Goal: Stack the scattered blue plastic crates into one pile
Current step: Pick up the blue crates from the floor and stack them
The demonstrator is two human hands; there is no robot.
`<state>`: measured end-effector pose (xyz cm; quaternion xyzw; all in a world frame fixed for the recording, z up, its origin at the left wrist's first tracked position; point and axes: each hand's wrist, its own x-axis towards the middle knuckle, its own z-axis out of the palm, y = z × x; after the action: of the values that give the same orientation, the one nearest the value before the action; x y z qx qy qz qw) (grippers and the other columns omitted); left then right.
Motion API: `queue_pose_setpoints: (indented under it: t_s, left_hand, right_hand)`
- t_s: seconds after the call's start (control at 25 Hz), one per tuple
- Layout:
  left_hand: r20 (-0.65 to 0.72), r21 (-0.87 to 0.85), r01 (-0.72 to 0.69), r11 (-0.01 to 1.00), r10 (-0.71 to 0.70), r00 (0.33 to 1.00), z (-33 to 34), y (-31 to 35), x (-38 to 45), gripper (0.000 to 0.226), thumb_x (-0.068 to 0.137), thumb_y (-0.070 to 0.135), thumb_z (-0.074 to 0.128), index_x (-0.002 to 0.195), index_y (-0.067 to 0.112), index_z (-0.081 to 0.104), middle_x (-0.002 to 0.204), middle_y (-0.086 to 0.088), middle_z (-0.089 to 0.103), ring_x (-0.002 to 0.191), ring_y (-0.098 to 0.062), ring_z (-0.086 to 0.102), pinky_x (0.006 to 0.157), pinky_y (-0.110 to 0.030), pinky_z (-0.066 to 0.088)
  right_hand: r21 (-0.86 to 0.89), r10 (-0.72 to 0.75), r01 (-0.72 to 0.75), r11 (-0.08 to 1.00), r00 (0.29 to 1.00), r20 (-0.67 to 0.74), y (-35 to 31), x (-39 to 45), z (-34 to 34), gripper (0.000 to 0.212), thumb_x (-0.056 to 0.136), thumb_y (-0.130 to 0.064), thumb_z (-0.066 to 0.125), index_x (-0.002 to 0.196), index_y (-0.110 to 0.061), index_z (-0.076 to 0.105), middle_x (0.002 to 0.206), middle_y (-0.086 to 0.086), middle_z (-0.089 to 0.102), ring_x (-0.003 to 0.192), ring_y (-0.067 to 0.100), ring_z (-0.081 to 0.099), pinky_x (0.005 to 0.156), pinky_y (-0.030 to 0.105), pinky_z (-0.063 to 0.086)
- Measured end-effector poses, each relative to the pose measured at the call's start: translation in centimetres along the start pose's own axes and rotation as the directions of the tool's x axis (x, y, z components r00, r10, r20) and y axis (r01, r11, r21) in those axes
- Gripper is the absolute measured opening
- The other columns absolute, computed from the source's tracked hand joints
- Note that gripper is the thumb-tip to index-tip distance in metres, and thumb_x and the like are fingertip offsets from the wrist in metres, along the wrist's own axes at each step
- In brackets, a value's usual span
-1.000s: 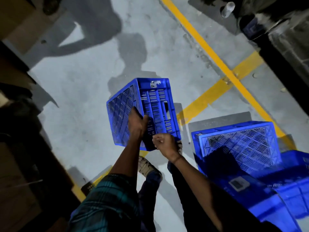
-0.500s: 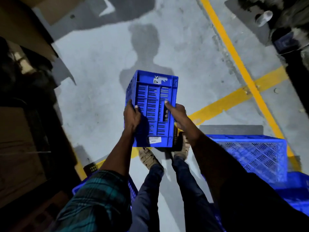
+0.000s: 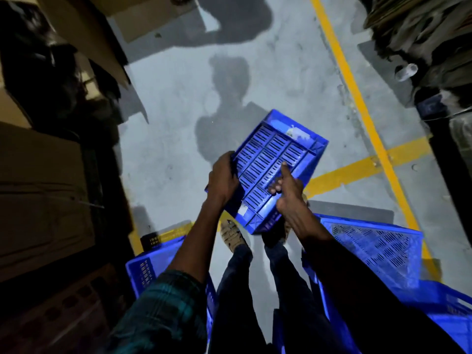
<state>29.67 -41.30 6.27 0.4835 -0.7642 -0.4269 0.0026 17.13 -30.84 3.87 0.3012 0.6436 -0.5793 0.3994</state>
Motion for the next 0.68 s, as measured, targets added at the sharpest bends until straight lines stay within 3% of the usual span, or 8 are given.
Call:
queue_pose_setpoints:
  t_s: [0.12,0.2,0.32,0.4,0.48,0.56,0.64,0.68]
  left_hand:
    - [-0.069,0.053,-0.165,0.985,0.168,0.983,-0.6,2.0,-6.5,0.049,0.080,0.008,0.054,0.130,0.004,0.055,0.129,-0.016,0.061,0.119,-0.034,0.058,0.098,-0.039,0.044]
    - [-0.126,0.083,-0.179,0.980,0.189,0.974,-0.7,2.9,-10.4,0.044,0.087,0.022,0.057,0.128,0.010,0.054,0.130,-0.009,0.059,0.121,-0.029,0.055,0.099,-0.038,0.043]
    - [-0.075,0.146,-0.196,0.970,0.209,0.975,-1.1,4.4,-14.2,0.064,0.088,0.055,0.056,0.138,0.015,0.049,0.147,-0.006,0.046,0.142,-0.024,0.038,0.110,-0.037,0.033]
    - [-0.109,0.180,-0.204,0.962,0.225,0.968,-1.8,5.2,-14.9,0.068,0.083,0.039,0.066,0.142,0.010,0.046,0.153,-0.013,0.039,0.148,-0.032,0.029,0.117,-0.043,0.032]
    - [-0.212,0.107,-0.163,0.981,0.183,0.960,-2.9,6.4,-15.0,0.069,0.072,0.004,0.057,0.141,0.006,0.048,0.154,-0.018,0.038,0.148,-0.037,0.029,0.114,-0.049,0.038]
    - [-0.285,0.021,-0.170,0.985,0.169,0.943,-3.7,7.4,-15.1,0.072,0.067,-0.002,0.045,0.139,0.005,0.053,0.150,-0.017,0.046,0.142,-0.034,0.041,0.110,-0.044,0.044]
    - [-0.319,-0.001,-0.230,0.973,0.218,0.922,-4.4,8.4,-14.9,0.062,0.072,-0.001,0.049,0.132,0.003,0.060,0.143,-0.017,0.055,0.132,-0.032,0.055,0.105,-0.041,0.048]
    - [-0.318,-0.001,-0.251,0.968,0.237,0.918,-4.7,8.9,-14.7,0.058,0.072,-0.005,0.053,0.129,0.001,0.063,0.141,-0.017,0.057,0.129,-0.032,0.058,0.104,-0.041,0.050]
  right_hand:
    - [0.093,-0.034,0.039,0.995,0.998,-0.054,-2.0,-3.8,-0.6,0.039,0.093,-0.029,0.065,0.069,-0.012,0.038,0.052,0.003,0.030,0.033,0.012,0.030,0.039,0.022,0.030]
    - [0.176,-0.026,0.036,0.984,0.998,-0.057,-3.4,-6.4,-1.1,0.036,0.094,-0.027,0.063,0.070,-0.012,0.040,0.047,0.001,0.034,0.034,0.011,0.032,0.040,0.023,0.034]
    - [0.241,0.031,-0.045,0.970,0.998,0.061,-5.4,-9.7,-2.1,0.040,0.097,-0.029,0.056,0.063,-0.015,0.039,0.040,-0.004,0.038,0.040,0.013,0.039,0.051,0.029,0.044]
    - [0.246,0.091,-0.133,0.960,0.980,0.176,-6.5,-12.0,-2.9,0.042,0.097,-0.028,0.054,0.060,-0.015,0.041,0.040,-0.001,0.046,0.046,0.017,0.047,0.068,0.035,0.048]
    - [0.302,0.085,-0.177,0.937,0.951,0.296,-7.2,-14.5,-3.9,0.027,0.097,-0.019,0.053,0.071,-0.011,0.050,0.052,0.004,0.058,0.057,0.019,0.057,0.079,0.039,0.051]
    - [0.245,0.015,-0.102,0.964,0.943,0.332,-7.6,-16.3,-5.2,0.007,0.096,-0.013,0.054,0.096,-0.007,0.056,0.084,0.014,0.067,0.081,0.025,0.065,0.092,0.044,0.053]
    - [0.013,-0.036,0.034,0.999,0.950,0.311,-8.4,-17.4,-7.1,0.031,0.095,-0.021,0.058,0.120,-0.002,0.054,0.114,0.023,0.064,0.105,0.035,0.065,0.095,0.049,0.053]
    - [-0.138,-0.045,0.092,0.986,0.949,0.311,-9.1,-17.9,-8.1,0.041,0.095,-0.029,0.059,0.126,-0.001,0.054,0.117,0.025,0.064,0.105,0.037,0.066,0.091,0.048,0.055]
